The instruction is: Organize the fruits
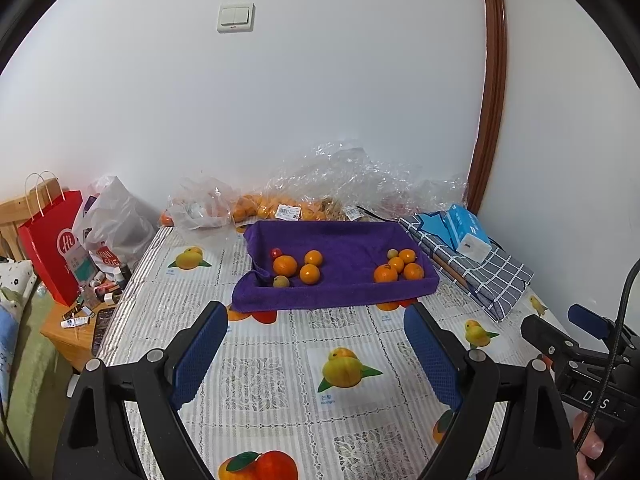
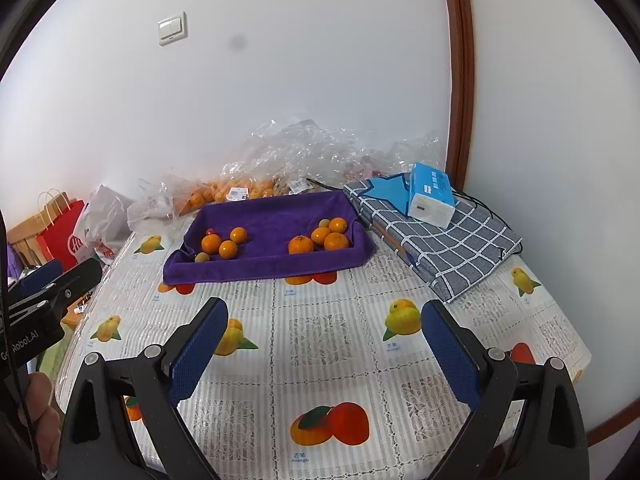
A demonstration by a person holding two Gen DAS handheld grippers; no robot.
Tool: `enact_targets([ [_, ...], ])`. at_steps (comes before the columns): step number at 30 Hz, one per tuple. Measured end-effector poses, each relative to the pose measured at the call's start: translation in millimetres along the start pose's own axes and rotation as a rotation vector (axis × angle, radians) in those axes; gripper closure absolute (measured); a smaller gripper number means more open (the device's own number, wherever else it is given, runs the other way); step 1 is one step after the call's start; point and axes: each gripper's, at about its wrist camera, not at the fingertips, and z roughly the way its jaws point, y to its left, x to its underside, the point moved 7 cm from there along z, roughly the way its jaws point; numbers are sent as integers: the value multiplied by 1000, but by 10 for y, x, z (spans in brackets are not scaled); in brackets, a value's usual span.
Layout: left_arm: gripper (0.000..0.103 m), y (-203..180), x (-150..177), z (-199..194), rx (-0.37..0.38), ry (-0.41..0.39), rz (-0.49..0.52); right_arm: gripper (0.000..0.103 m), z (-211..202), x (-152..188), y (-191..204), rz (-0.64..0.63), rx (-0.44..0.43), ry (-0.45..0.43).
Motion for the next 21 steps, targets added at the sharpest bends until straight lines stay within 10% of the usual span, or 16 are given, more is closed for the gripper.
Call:
enact_targets([
  [21,13,14,-4,-20,5,-5,-9,7,-45,14,-3,12,10,-8],
])
